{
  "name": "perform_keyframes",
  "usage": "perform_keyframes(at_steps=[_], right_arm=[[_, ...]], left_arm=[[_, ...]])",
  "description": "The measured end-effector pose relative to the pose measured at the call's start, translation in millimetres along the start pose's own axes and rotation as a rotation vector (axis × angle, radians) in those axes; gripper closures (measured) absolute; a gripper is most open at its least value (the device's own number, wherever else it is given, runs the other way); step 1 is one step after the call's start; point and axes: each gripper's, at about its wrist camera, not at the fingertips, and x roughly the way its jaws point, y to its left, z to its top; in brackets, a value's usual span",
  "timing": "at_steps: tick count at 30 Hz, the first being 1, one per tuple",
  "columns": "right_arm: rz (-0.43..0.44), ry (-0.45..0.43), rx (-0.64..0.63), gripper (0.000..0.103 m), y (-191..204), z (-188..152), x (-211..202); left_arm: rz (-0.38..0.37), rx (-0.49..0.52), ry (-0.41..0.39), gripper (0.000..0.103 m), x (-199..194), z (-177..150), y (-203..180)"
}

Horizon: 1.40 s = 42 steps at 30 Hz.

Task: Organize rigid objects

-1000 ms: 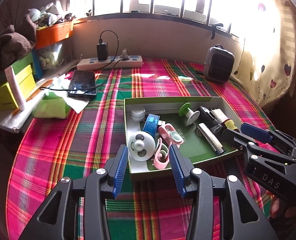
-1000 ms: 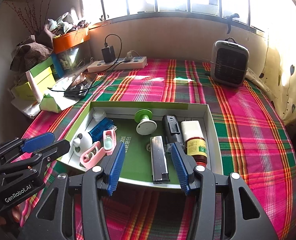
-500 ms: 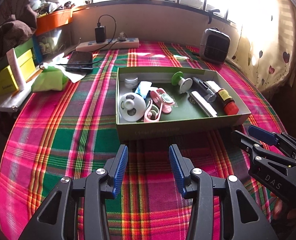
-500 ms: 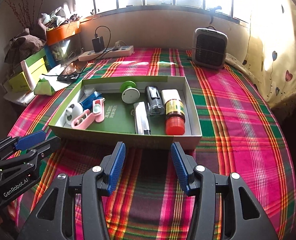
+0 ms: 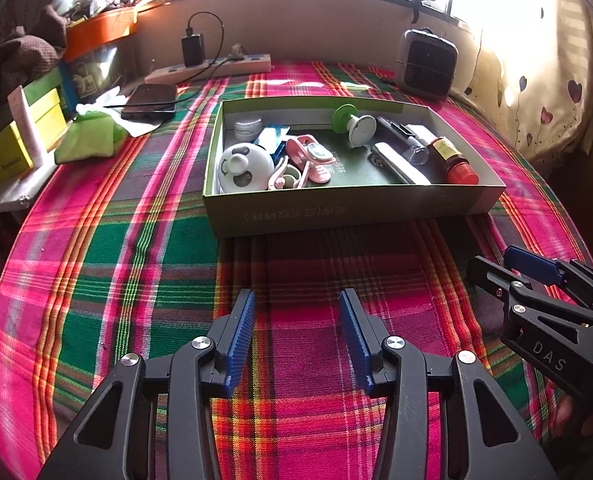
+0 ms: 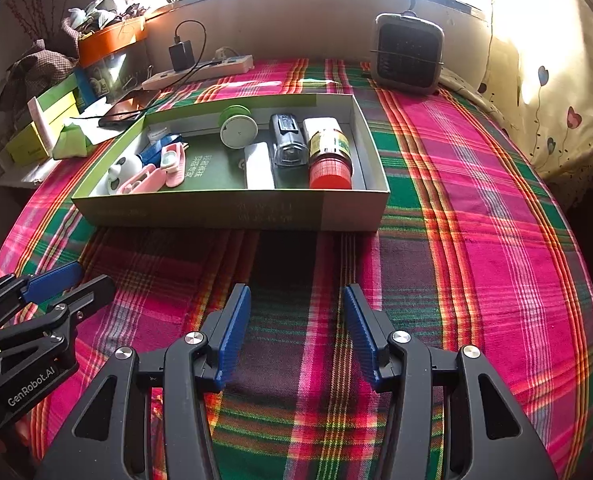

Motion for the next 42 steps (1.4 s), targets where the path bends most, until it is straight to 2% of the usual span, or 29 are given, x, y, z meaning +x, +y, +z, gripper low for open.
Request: perform_keyframes(at_steps=[8, 13, 42], right_arm=[[-0.023, -0.002, -0.005, 0.053, -4.8, -0.7, 0.6], [-0.033, 0.005, 0.008, 0.041, -9.5, 1.5, 2.9], [-0.034, 0.007, 0.008, 0.038, -10.4, 2.2, 3.9]], left_arm=[[0.039, 0.005, -0.017, 0.053, 2.9, -1.0, -8.6], [0.044, 0.009, -0.015, 0.050, 3.7, -0.9, -9.7], [0.052, 0.011, -0.014, 0.047, 4.6, 0.4, -10.5]])
